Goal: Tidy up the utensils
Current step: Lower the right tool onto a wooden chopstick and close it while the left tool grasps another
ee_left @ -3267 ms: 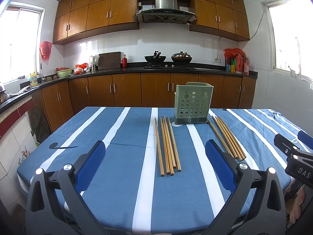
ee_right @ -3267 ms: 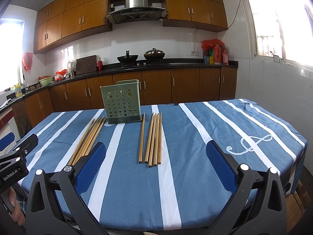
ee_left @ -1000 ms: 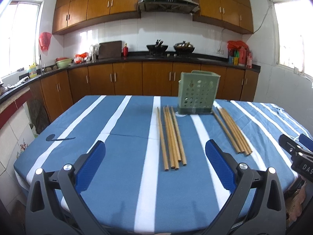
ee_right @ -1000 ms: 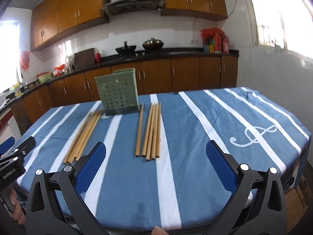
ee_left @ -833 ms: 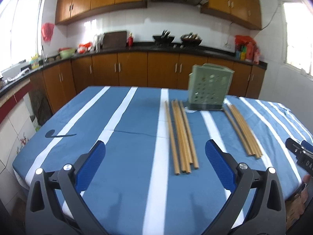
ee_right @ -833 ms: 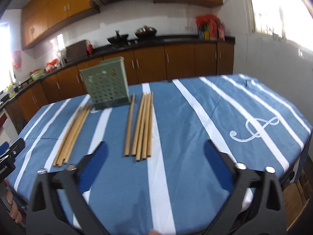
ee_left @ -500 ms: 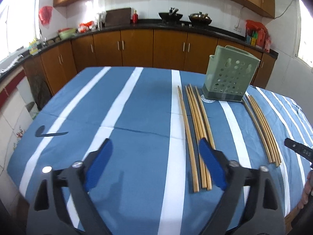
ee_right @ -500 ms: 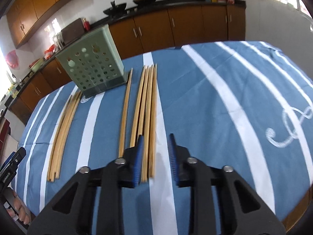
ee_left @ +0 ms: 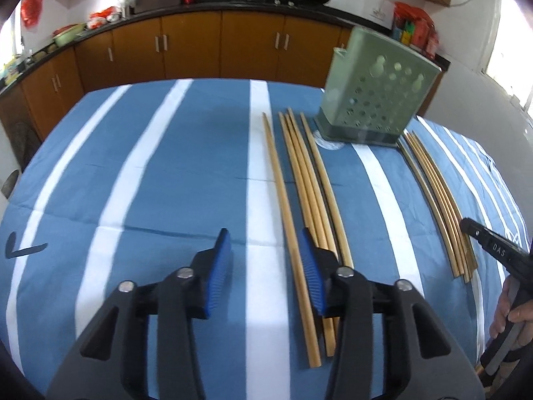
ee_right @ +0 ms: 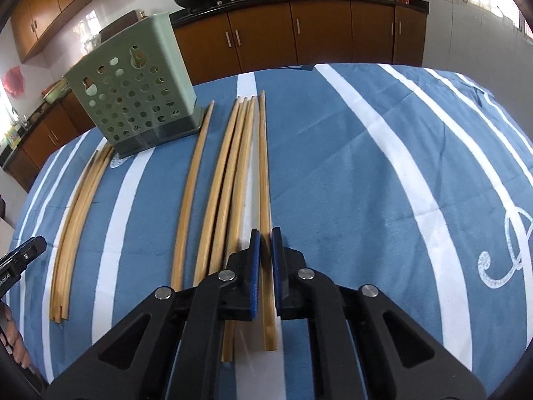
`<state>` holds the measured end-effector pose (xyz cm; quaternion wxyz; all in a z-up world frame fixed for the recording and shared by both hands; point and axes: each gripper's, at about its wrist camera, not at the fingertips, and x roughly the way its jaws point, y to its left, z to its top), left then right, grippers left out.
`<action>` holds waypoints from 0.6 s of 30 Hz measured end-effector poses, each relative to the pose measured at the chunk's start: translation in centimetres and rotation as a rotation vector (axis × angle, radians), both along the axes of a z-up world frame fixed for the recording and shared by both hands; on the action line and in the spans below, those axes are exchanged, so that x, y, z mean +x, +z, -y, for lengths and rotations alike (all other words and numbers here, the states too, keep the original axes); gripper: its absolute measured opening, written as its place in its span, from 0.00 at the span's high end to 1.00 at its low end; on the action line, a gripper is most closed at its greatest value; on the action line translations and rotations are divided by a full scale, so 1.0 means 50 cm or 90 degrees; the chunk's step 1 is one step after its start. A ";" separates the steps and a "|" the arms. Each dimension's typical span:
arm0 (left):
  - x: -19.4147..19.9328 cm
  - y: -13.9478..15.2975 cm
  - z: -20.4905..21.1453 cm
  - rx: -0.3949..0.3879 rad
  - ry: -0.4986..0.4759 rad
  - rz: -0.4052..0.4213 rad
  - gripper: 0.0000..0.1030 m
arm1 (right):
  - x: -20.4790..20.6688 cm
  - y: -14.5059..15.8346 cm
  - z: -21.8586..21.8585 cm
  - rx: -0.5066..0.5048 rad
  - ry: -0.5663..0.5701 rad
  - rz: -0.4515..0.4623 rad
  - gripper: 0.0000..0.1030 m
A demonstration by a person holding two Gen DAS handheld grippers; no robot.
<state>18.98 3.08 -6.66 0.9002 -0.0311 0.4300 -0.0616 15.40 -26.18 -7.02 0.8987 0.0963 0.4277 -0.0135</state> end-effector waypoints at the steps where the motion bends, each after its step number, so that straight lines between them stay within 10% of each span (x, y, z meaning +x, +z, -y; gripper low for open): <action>1: 0.003 -0.004 0.003 -0.003 -0.006 -0.007 0.65 | 0.003 0.000 0.001 -0.001 0.001 0.001 0.93; 18: 0.029 -0.032 0.026 0.047 -0.028 -0.040 0.92 | 0.002 -0.001 -0.009 -0.036 0.013 0.006 0.92</action>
